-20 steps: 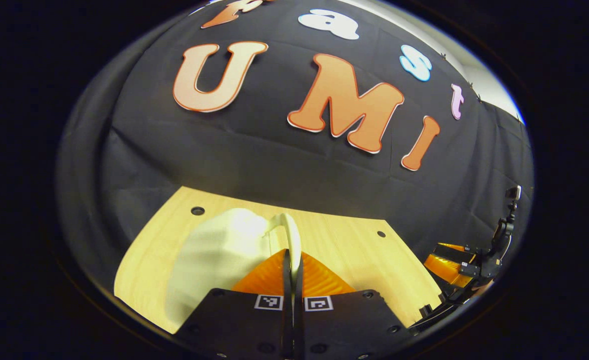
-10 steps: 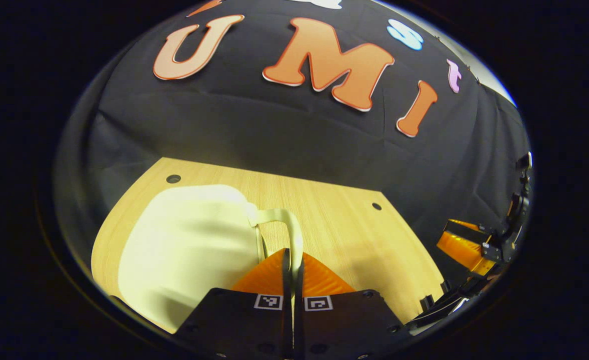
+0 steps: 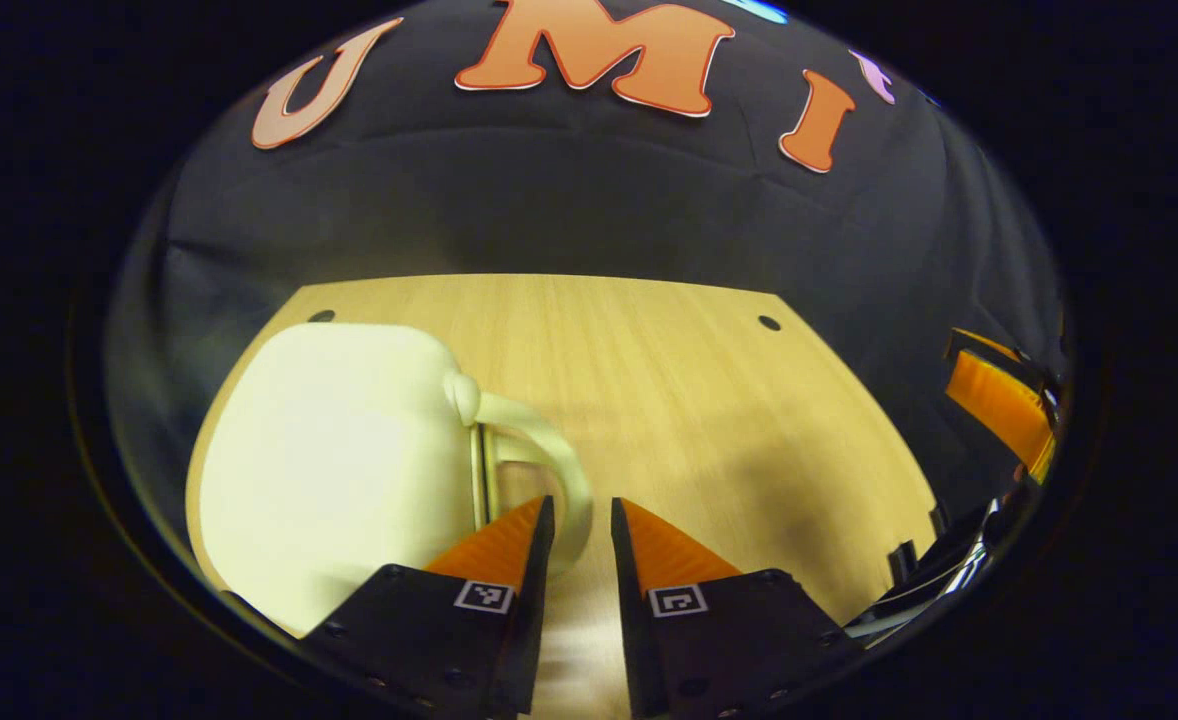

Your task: First open the suitcase, pack the skin care products into it, and then close the suitcase.

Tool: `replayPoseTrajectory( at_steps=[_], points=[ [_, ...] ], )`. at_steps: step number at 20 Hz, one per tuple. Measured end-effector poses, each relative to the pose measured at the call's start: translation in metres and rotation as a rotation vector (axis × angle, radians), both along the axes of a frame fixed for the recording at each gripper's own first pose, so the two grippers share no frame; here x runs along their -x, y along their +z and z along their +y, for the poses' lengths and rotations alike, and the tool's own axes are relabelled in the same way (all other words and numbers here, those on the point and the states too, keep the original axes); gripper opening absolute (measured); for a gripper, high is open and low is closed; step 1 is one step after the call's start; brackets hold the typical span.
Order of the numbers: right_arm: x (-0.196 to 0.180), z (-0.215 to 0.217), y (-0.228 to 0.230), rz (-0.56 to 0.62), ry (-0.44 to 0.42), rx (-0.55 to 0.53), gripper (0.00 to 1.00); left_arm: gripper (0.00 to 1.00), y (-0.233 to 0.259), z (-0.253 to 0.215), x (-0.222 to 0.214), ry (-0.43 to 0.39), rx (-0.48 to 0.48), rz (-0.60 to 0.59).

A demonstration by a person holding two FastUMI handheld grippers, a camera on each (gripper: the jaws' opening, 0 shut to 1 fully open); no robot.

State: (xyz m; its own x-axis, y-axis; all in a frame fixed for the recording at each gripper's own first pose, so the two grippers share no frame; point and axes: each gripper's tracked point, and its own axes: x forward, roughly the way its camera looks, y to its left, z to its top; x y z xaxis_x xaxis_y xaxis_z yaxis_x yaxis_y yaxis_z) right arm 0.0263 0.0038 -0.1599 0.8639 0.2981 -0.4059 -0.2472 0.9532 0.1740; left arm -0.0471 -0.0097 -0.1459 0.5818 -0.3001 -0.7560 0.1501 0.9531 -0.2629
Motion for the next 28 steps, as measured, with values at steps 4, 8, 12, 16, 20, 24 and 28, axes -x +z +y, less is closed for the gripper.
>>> replayPoseTrajectory(
  at_steps=[4,8,12,16,20,24,28],
  points=[
    [-0.003,-0.003,0.008,-0.033,-0.009,-0.007,0.95,0.58,0.025,-0.01,0.002,-0.012,-0.028,-0.083],
    [-0.006,0.003,0.018,-0.059,-0.015,-0.022,0.96,0.83,0.056,-0.023,-0.002,0.036,0.032,-0.172],
    [-0.003,0.01,0.023,-0.08,-0.022,-0.025,0.96,0.87,0.077,-0.017,-0.001,0.11,0.045,-0.264],
    [0.0,0.02,0.029,-0.117,-0.026,-0.021,0.96,0.96,0.109,0.003,-0.007,0.189,0.0,-0.409],
    [0.005,0.03,0.034,-0.148,-0.024,-0.021,1.0,0.96,0.116,0.009,-0.006,0.2,-0.057,-0.453],
    [0.013,0.036,0.033,-0.148,-0.001,-0.015,1.0,0.96,0.122,0.004,-0.003,0.199,-0.033,-0.455],
    [0.017,0.032,0.039,-0.17,0.008,-0.004,1.0,0.96,0.126,0.009,0.0,0.216,-0.069,-0.482]
  ],
)
